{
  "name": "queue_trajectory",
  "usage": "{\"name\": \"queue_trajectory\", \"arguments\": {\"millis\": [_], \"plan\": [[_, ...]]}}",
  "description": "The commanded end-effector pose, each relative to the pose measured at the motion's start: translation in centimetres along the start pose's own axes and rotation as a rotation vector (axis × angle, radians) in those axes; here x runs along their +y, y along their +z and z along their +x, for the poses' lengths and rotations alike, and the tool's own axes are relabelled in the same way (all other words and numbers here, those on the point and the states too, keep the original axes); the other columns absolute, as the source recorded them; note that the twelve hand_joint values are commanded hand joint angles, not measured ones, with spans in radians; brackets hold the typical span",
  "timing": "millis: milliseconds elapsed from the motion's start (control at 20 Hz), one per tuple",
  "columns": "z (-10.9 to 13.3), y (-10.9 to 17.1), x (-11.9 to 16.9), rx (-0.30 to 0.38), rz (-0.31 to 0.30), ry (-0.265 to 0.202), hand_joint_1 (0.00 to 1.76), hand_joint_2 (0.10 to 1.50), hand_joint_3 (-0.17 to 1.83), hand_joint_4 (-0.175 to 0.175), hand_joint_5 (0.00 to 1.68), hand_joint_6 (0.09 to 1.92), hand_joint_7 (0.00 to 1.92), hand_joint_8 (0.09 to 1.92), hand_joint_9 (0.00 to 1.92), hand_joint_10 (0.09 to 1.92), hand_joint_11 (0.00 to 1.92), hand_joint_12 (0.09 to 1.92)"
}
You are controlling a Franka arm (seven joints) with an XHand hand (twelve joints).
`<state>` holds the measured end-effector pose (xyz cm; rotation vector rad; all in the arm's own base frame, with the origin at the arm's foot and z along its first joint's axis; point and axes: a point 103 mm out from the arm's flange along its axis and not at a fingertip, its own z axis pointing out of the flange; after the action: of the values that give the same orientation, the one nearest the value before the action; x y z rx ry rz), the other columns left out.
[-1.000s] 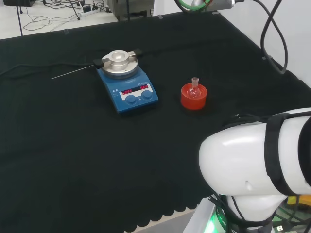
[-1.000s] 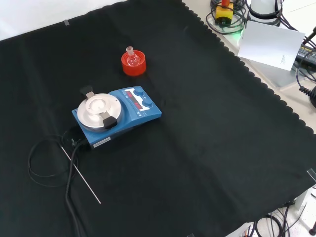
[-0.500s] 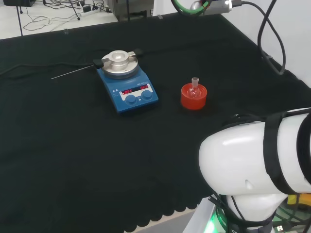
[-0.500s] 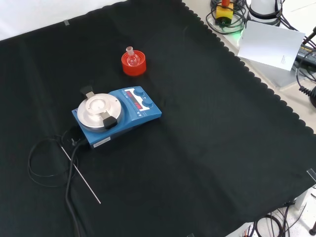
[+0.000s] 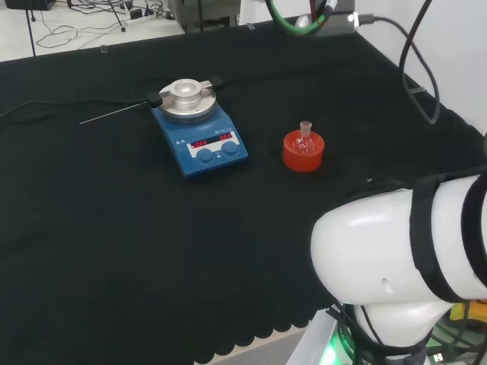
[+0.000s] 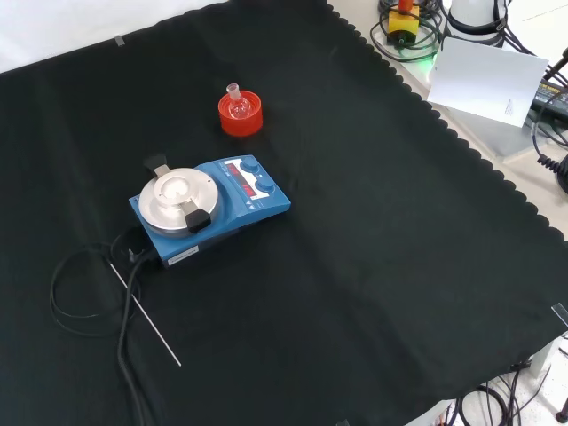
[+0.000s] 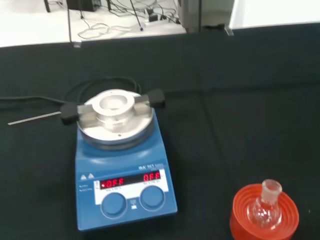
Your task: Pick up the round-bottom flask.
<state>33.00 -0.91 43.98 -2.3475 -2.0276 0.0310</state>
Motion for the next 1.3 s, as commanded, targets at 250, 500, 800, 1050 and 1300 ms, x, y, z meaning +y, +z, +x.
{"name": "queue_trajectory", "arguments": {"millis": [250, 500, 800, 1050, 1300], "plan": [[-4.1, 6.9, 4.2, 0.044, 0.044, 0.087, 0.28, 1.23, 0.3, -0.02, 0.36, 0.34, 0.07, 0.58, 0.21, 0.7, 0.0, 1.38], [-6.3, 10.6, 7.0, 0.06, 0.067, 0.094, 0.37, 1.2, 0.29, -0.025, 0.38, 0.34, 0.1, 0.59, 0.24, 0.7, 0.0, 1.41], [-8.6, 14.9, 9.8, 0.095, 0.074, 0.089, 0.47, 1.14, 0.29, -0.032, 0.44, 0.35, 0.13, 0.61, 0.28, 0.71, 0.02, 1.42], [-10.2, 18.6, 11.2, 0.121, 0.095, 0.104, 0.59, 1.03, 0.37, -0.042, 0.52, 0.38, 0.19, 0.64, 0.34, 0.7, 0.06, 1.42], [-11.7, 21.5, 11.7, 0.144, 0.117, 0.127, 0.67, 0.9, 0.48, -0.045, 0.53, 0.37, 0.2, 0.66, 0.37, 0.7, 0.07, 1.42]]}}
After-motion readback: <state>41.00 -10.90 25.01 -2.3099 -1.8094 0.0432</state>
